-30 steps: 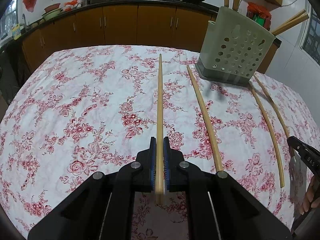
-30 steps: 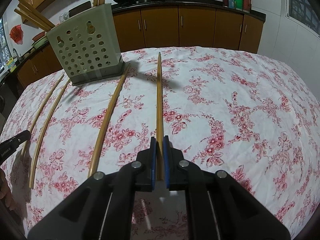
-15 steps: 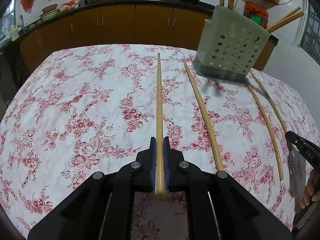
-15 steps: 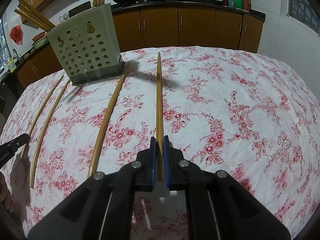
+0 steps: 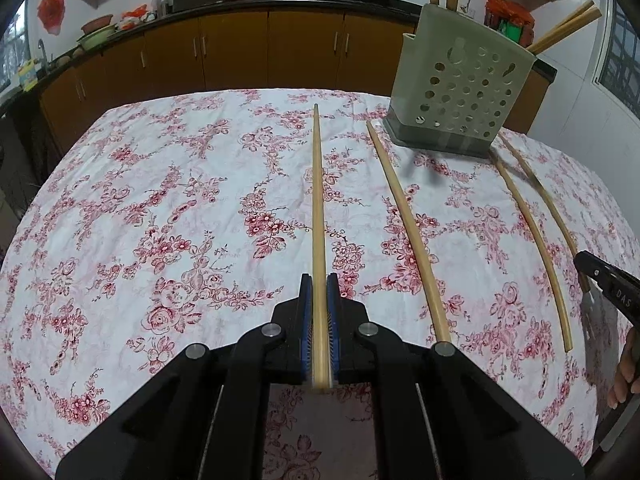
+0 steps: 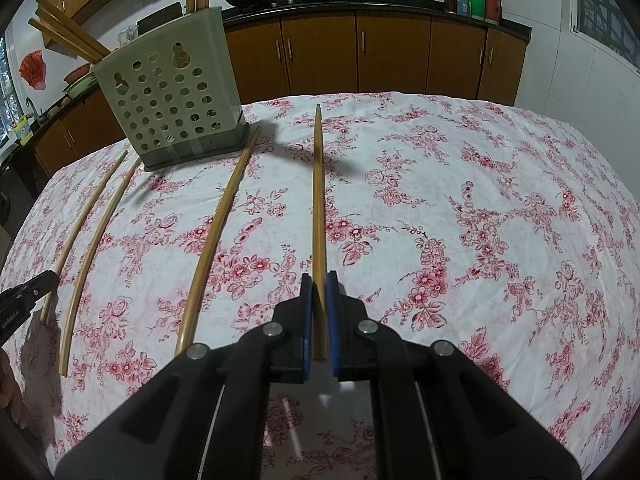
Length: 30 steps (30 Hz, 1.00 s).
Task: Organize utensils
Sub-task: 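Raise the left gripper's chopstick upright over the holder while the right gripper lifts its own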
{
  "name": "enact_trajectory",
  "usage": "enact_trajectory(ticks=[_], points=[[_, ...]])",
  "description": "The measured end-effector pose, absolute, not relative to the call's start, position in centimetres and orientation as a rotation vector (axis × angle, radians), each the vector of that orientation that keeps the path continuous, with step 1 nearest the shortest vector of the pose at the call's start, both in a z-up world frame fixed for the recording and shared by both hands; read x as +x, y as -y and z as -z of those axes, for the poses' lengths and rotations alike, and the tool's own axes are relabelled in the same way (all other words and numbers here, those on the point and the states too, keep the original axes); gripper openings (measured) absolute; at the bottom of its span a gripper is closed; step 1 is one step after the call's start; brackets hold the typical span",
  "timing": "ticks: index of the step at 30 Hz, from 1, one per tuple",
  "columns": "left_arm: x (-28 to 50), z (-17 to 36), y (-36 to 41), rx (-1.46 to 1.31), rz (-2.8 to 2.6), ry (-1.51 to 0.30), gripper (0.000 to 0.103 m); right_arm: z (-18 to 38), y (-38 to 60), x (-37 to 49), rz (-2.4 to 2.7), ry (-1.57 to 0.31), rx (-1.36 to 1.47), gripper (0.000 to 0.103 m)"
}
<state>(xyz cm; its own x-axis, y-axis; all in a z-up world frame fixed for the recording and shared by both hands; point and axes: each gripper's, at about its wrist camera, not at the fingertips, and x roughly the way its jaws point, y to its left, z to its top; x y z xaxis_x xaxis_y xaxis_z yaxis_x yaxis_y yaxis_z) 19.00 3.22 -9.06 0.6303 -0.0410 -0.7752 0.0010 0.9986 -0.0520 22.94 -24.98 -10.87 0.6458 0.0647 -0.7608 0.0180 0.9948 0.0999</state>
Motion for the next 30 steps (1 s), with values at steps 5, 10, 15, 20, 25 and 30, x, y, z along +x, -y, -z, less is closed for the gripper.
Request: enact_trajectory(ticks=[5,10,15,20,25,30], points=[[18.8,8.9,-3.2,-0.035,0.023,-0.891,0.008,10.4,25.3,22.6,-0.026,-0.860,0.103,0.009],[18.5,7.4,-3.7,-0.051,0.024,-0.848,0.008,8.1,26.0,21.8,-0.024,-0.789,0.119,0.008],[18.3,5.3,-4.0,-0.064,0.025,-0.792,0.008,5.6,26.6,21.2,-0.025,-0.719,0.132,0.008],[18.0,2.5,-4.3,-0.091,0.026,-0.710,0.008,3.1,27.0,20.7,-0.025,-0.636,0.140,0.008],[17.9,-0.6,-4.7,-0.122,0.031,-0.621,0.008,0.2,27.5,20.3,-0.024,-0.542,0.157,0.008],[17.9,-2.4,-4.8,-0.125,0.036,-0.571,0.008,-1.6,27.9,20.3,-0.020,-0.489,0.173,0.008]])
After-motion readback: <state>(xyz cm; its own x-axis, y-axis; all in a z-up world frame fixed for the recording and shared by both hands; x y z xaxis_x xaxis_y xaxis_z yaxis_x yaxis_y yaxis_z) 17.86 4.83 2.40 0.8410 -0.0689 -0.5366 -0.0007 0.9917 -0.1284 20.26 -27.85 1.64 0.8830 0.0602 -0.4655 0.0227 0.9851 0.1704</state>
